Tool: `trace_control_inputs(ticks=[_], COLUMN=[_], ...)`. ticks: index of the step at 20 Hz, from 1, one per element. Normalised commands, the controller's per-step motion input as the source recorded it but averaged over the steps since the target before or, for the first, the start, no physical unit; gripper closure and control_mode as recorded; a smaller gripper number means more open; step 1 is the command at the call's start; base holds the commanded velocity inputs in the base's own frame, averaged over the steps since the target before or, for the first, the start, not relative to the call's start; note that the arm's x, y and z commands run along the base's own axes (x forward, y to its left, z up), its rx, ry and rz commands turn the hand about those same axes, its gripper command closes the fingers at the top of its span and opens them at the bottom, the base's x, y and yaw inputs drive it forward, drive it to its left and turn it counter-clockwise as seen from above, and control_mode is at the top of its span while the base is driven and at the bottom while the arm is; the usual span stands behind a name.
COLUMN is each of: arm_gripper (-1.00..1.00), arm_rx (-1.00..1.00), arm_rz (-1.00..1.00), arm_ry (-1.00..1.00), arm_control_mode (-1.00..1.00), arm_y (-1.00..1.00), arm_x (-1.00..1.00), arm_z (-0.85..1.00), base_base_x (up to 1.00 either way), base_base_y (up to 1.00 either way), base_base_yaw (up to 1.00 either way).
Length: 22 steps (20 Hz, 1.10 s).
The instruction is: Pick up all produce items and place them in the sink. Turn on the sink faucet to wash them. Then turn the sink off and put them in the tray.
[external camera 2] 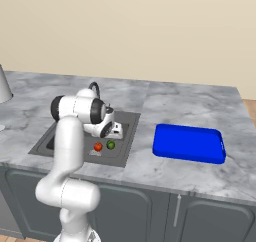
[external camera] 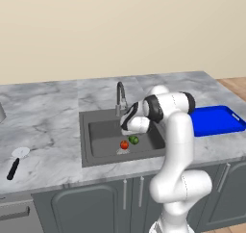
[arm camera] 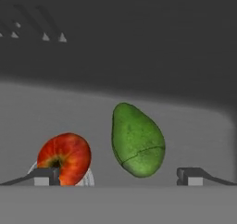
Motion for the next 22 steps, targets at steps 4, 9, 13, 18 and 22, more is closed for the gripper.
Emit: trace_control_inputs(ticks=[4, 9, 13, 18, 22], arm_gripper=[-1.00, -1.00, -1.00, -1.00, -1.00], arm_rx=[0.00, 0.00, 0.00, 0.00, -0.02], arm_rz=[0.00, 0.00, 0.00, 0.00, 0.00], arm_ry=[0.00, 0.00, 0.00, 0.00, 0.00], arm_control_mode=[-1.00, -1.00, -1.00, -1.00, -1.00], arm_y=[0.00, 0.00, 0.00, 0.00, 0.00], arm_x=[0.31, 0.06, 0.00, 0.00, 0.03], arm_z=[-0.23, -0.26, -0.22, -0.16, -0.22], base_base_x=[0.00, 0.00, 0.00, 0.00, 0.00], base_base_y=[0.00, 0.00, 0.00, 0.00, 0.00], base_base_yaw=[0.00, 0.00, 0.00, 0.00, 0.00])
